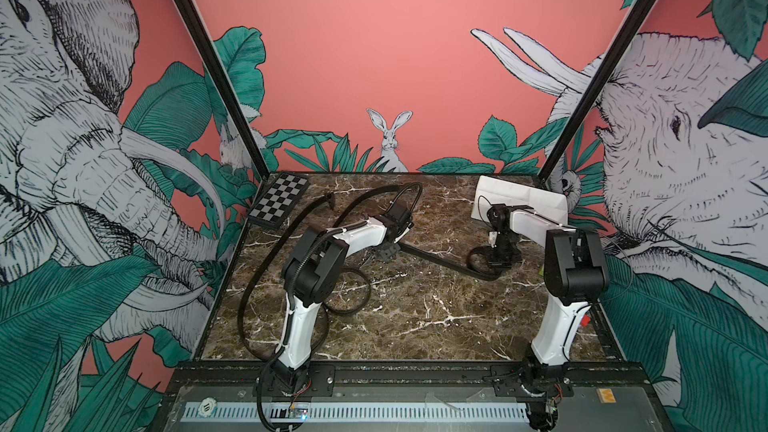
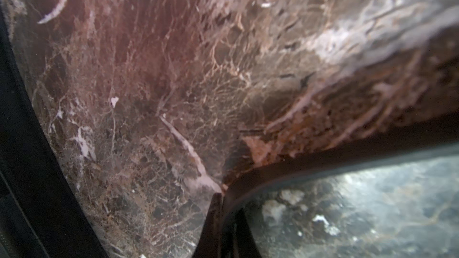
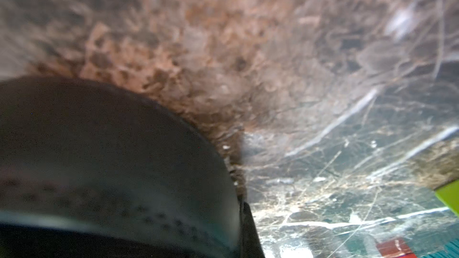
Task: Place the belts into the storage roll
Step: Roll the belt at the center of the board.
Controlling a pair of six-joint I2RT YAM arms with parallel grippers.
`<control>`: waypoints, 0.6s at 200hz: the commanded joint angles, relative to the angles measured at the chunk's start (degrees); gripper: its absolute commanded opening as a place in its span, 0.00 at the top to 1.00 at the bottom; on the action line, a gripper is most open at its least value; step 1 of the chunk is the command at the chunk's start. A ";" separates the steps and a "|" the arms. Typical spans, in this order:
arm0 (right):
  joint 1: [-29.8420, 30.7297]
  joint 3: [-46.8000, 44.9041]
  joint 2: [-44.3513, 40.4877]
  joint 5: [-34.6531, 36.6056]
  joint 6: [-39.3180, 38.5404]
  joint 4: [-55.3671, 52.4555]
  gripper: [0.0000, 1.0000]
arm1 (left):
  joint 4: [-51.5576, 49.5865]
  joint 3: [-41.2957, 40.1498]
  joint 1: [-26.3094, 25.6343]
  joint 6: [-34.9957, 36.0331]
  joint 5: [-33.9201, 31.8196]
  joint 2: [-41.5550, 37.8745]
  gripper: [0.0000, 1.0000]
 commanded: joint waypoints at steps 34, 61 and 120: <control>10.19 -4.68 1.49 2.05 -1.78 -7.32 1.00 | -9.55 18.11 1.64 6.40 -9.27 11.46 1.00; 17.05 -4.44 2.27 -1.64 -0.06 -7.07 1.00 | -9.22 27.50 -1.74 8.59 -9.79 15.88 0.93; 29.63 -5.80 1.73 -9.17 6.04 -2.28 1.00 | -7.89 28.67 -4.82 0.92 -9.37 15.16 0.40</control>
